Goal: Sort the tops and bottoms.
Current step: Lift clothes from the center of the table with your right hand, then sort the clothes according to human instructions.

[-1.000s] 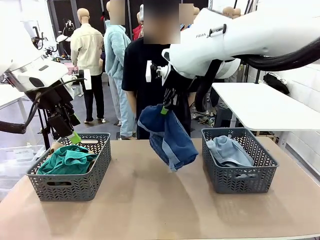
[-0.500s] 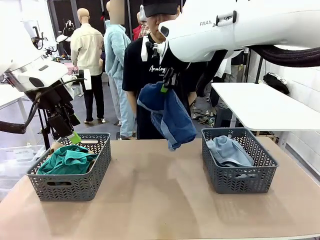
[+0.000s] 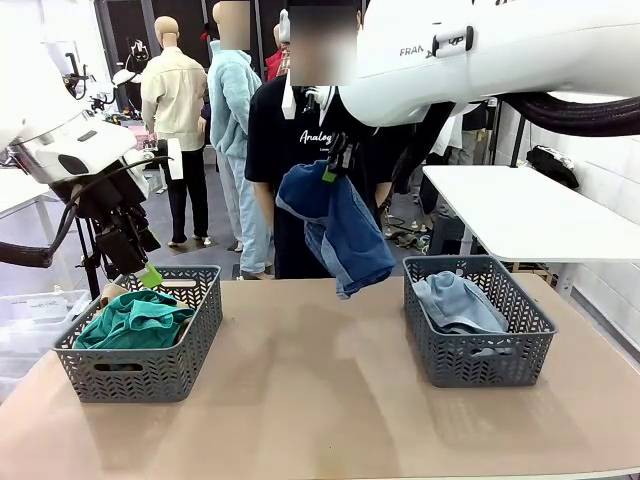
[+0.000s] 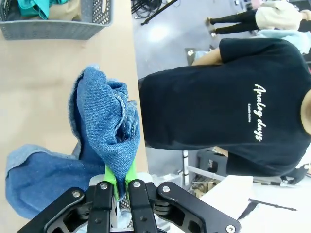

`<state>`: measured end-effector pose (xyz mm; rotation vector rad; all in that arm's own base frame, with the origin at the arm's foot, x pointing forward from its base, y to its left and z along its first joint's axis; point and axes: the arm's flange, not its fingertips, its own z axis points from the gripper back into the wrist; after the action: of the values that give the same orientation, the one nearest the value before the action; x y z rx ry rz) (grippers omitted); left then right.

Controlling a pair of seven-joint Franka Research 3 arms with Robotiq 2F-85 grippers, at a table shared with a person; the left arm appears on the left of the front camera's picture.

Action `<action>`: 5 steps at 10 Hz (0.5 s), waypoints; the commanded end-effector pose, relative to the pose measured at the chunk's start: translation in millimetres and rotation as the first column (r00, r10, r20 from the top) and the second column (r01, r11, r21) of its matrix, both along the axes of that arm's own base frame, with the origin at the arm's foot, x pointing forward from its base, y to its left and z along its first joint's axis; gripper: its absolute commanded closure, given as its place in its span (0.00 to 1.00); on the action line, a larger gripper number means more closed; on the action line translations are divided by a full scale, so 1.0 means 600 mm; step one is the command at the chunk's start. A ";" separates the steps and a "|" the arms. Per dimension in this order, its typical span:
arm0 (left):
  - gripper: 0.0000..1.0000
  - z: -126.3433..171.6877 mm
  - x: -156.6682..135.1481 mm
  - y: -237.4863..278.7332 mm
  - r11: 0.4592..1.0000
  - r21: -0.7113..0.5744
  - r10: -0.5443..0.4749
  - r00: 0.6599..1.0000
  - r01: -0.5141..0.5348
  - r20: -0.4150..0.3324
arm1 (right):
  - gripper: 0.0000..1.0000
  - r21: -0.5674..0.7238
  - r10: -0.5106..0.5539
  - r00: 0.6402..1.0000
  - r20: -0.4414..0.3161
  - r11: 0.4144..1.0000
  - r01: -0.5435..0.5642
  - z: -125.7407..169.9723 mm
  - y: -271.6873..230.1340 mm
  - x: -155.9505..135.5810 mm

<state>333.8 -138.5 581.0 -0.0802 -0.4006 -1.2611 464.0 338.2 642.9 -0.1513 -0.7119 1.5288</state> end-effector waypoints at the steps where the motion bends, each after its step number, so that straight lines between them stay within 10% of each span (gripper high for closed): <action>1: 0.00 0.001 -0.001 0.005 1.000 0.004 -0.006 1.000 0.006 -0.005 | 1.00 0.000 0.008 1.000 0.004 1.000 -0.008 0.006 -0.007 -0.001; 5: 0.00 0.001 -0.001 0.005 1.000 0.004 -0.006 1.000 0.006 -0.005 | 1.00 0.000 0.008 1.000 0.004 1.000 -0.008 0.006 -0.007 -0.001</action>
<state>333.8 -138.5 581.0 -0.0802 -0.4006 -1.2611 464.6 337.2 642.9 -0.1513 -0.7114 1.5276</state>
